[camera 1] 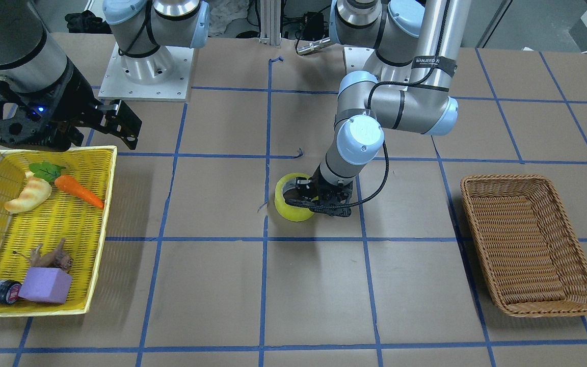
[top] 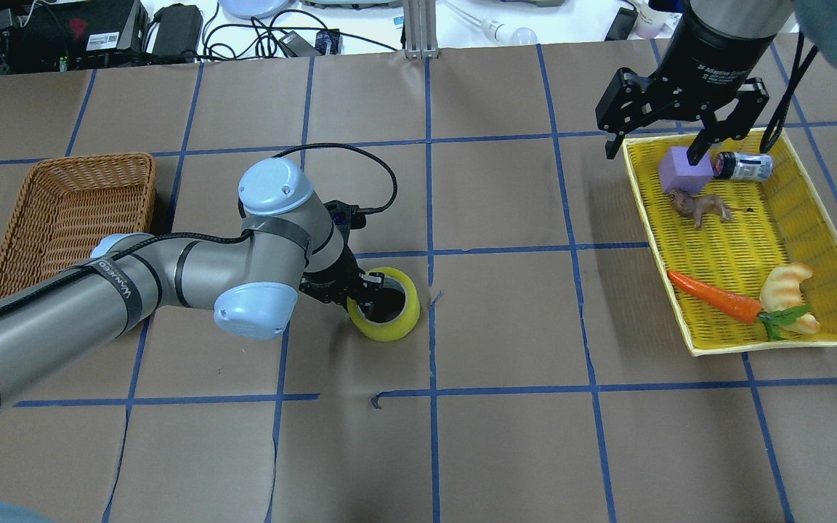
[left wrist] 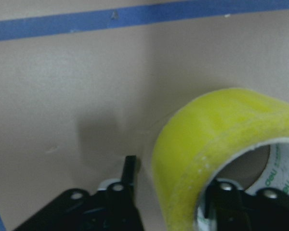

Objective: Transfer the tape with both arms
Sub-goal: 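Lift the tape roll with the left gripper and carry it over the wicker basket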

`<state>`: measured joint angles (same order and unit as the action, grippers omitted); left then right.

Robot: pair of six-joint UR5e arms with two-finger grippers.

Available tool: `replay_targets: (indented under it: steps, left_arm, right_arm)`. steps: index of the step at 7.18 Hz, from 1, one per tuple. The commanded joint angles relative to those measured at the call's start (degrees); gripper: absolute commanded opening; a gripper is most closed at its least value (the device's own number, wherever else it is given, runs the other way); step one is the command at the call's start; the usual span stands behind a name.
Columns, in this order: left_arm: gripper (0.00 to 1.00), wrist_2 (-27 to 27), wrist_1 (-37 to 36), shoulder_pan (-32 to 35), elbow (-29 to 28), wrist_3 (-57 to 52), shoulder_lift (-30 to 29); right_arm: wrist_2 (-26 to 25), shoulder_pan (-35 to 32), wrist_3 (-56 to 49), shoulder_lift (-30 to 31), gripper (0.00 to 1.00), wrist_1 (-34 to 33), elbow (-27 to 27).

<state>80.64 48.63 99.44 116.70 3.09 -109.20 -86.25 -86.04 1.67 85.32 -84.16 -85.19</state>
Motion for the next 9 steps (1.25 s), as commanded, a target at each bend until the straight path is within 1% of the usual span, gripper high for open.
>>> replay_targets:
  steps: [1, 2, 3, 4, 5, 6, 7, 9]
  left_arm:
    - [0.00, 0.7, 0.4, -0.5, -0.3, -0.8, 1.9]
    - [0.00, 3.2, 0.8, -1.6, -0.8, -1.0, 2.7]
    - [0.00, 7.2, 4.3, -3.8, -2.7, -4.1, 3.5]
    - [0.00, 9.9, 11.8, -7.4, -7.0, -9.6, 4.5]
    - [0.00, 14.3, 19.8, -11.5, -12.5, -14.0, 5.2]
    - [0.00, 14.9, 25.7, -15.6, -16.4, -18.6, 5.9]
    - [0.00, 15.0, 26.6, -19.9, -17.1, -23.8, 6.7]
    - [0.00, 14.8, 26.4, -31.6, -17.0, -40.5, 8.1]
  right_arm:
    - [-0.2, 0.0, 0.0, 0.0, 1.00, 0.1, -0.2]
    - [-0.1, 0.0, 0.1, 0.0, 1.00, 0.1, -0.2]
    - [-0.2, 0.0, 0.1, 0.0, 1.00, 0.1, -0.2]
    - [-0.2, 0.0, 0.2, 0.0, 1.00, 0.0, -0.4]
    - [-0.2, 0.0, 0.3, 0.0, 1.00, -0.1, -0.5]
    - [-0.2, 0.0, 0.3, 0.0, 1.00, -0.1, -0.6]
    - [-0.1, 0.0, 0.6, 0.0, 1.00, -0.3, -0.6]
    - [-0.2, 0.0, 0.6, 0.1, 1.00, -0.3, -0.6]
